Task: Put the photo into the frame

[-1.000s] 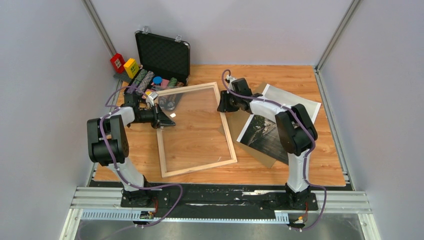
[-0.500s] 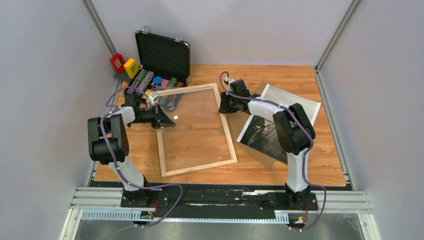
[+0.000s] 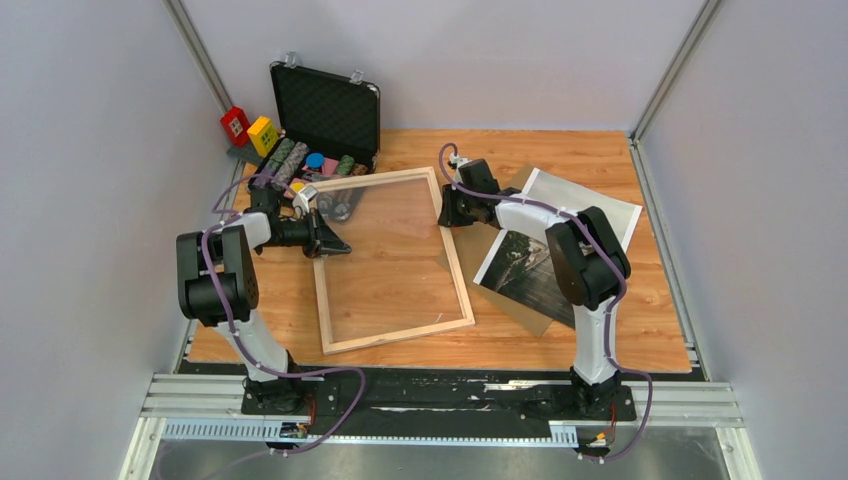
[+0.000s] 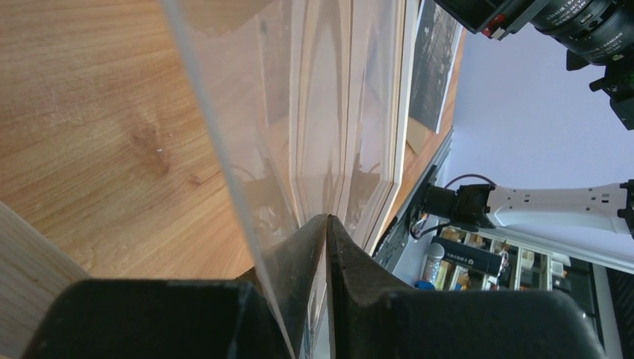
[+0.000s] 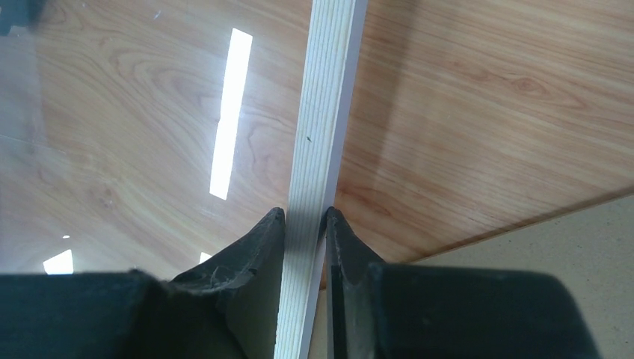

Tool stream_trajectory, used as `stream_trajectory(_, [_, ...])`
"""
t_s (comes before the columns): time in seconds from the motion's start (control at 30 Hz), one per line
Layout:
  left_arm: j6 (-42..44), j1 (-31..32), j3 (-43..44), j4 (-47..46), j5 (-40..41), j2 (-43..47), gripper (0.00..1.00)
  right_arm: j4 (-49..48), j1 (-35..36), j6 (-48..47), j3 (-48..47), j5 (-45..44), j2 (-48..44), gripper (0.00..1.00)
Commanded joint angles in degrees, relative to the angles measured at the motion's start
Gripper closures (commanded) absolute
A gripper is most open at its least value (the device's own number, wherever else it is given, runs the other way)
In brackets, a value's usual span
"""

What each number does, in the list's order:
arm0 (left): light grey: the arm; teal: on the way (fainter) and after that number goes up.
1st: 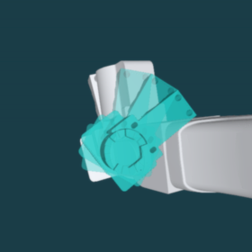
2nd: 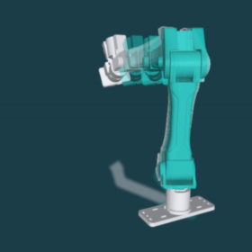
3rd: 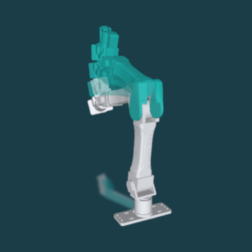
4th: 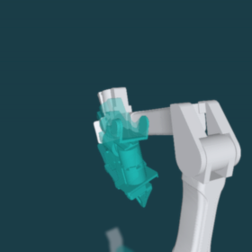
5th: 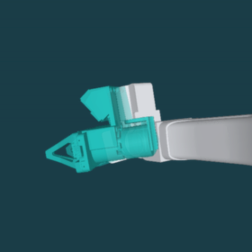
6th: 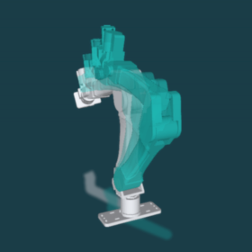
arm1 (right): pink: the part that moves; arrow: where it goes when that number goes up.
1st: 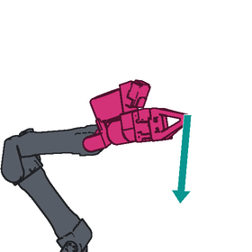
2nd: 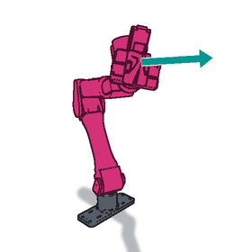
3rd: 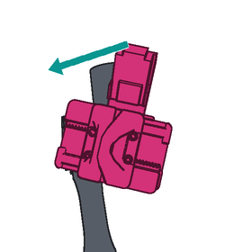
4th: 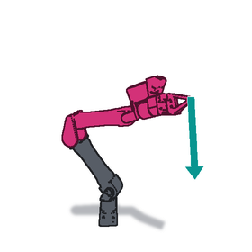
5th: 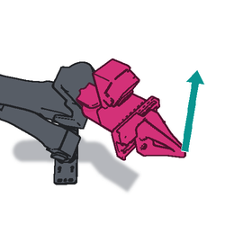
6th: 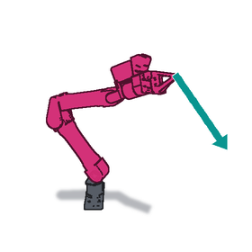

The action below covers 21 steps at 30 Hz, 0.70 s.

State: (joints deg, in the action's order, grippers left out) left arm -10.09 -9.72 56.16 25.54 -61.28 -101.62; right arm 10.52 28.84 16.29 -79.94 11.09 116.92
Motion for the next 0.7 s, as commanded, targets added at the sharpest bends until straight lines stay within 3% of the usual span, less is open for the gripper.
stream_trajectory(0.0, [0.3, 0.4, 2.2, -0.8, 0.1, -0.4, 0.81, -0.6, 0.4, -1.0, -2.1, -0.8, -0.2, 0.79])
stream_trajectory(0.33, [0.3, 0.7, 2.7, 0.6, 2.0, -0.6, 0.7, -0.3, 0.7, -1.3, -2.5, -1.1, -0.1, 0.85])
stream_trajectory(0.67, [1.0, 0.8, 3.6, 3.4, 5.2, 0.4, 0.43, -0.2, 0.8, -1.4, -2.7, -0.8, -0.3, 0.87])
